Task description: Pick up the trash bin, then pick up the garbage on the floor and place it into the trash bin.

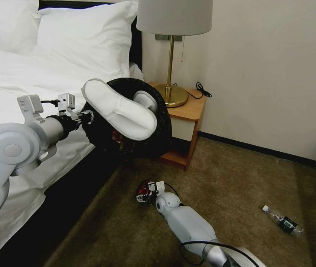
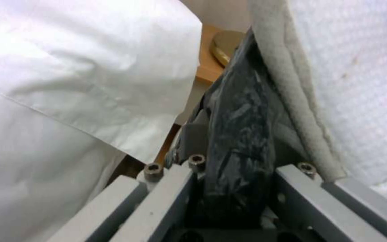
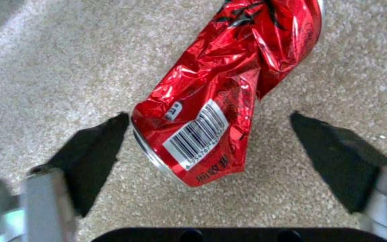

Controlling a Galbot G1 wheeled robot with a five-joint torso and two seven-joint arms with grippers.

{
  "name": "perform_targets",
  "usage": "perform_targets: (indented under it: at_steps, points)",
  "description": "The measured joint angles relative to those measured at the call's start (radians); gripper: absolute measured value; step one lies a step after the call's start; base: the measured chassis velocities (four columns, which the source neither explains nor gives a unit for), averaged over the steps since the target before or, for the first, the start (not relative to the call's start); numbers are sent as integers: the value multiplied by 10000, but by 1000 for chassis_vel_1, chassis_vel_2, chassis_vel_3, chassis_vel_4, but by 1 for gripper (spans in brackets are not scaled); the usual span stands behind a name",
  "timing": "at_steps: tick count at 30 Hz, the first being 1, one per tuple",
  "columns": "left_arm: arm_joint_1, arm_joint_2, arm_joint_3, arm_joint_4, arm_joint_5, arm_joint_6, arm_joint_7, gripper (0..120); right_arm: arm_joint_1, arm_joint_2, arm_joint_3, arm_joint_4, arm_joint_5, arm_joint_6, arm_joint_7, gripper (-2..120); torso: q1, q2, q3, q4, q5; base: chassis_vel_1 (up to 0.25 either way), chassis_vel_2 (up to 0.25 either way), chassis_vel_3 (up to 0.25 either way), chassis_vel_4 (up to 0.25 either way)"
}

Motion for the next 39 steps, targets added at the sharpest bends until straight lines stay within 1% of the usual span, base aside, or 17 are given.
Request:
perform_targets:
  at_steps: [1,2,4,5,8,9,10,11,12,15,17,24,26,34,35,37,39]
  points:
    - [0,23,0,1,-5,-2,0,1,-19,0,-32,0,-52,5,-29,85,0,0,1,1,0,0,0,0,0]
    - [0,23,0,1,-5,-2,0,1,-19,0,-32,0,-52,5,-29,85,0,0,1,1,0,0,0,0,0]
    - [13,58,-12,-4,-14,-7,0,1,-51,0,-68,-13,-118,13,-47,76,0,0,1,1,0,0,0,0,0]
    - [13,58,-12,-4,-14,-7,0,1,-51,0,-68,-13,-118,13,-47,76,0,0,1,1,0,0,0,0,0]
    - [26,79,-21,-18,-23,-17,-2,1,-91,0,-88,-30,-244,29,-69,61,0,0,0,0,0,0,0,0,0]
    - [26,79,-21,-18,-23,-17,-2,1,-91,0,-88,-30,-244,29,-69,61,0,0,0,0,0,0,0,0,0]
    - [27,83,-23,-25,-27,-23,-4,1,-105,0,-96,-32,-262,30,-78,54,-1,0,0,0,0,0,0,0,0]
    - [27,83,-23,-25,-27,-23,-4,1,-105,0,-96,-32,-262,30,-78,54,-1,0,0,0,0,0,0,0,0]
    - [29,91,-23,-34,-32,-26,-5,1,-115,0,-101,-31,-261,-1,-78,49,0,0,0,0,0,0,0,0,0]
    - [31,104,-24,-35,-33,-29,-6,1,-131,0,-106,-31,-266,-13,-80,44,-1,0,0,0,0,0,0,0,0]
    - [33,116,-25,-36,-35,-30,-8,1,-131,0,-107,-31,-287,-17,-81,36,-1,0,0,0,0,0,0,0,0]
    - [58,137,-39,-39,-38,-31,-10,1,-108,0,-104,-51,-365,19,-73,31,-1,0,0,1,0,0,0,0,0]
    - [58,138,-40,-39,-38,-31,-10,1,-106,0,-103,-63,-393,34,-62,26,-1,0,1,0,0,0,0,0,0]
    - [25,234,-45,-51,-64,-32,-8,1,-118,-1,-144,203,-591,-99,-6,25,0,0,1,0,-1,0,0,0,0]
    - [10,263,-60,-53,-93,-31,-8,1,-136,0,-197,328,-647,-107,62,30,0,0,1,0,0,0,0,0,0]
    - [1,291,-73,-55,-122,-32,-7,1,-154,-1,-252,466,-740,-109,86,33,-1,0,1,0,-1,0,0,0,0]
    - [-4,334,-108,-55,-156,-31,6,1,-176,0,-410,865,-1021,-82,98,45,-1,0,0,1,0,0,0,0,0]
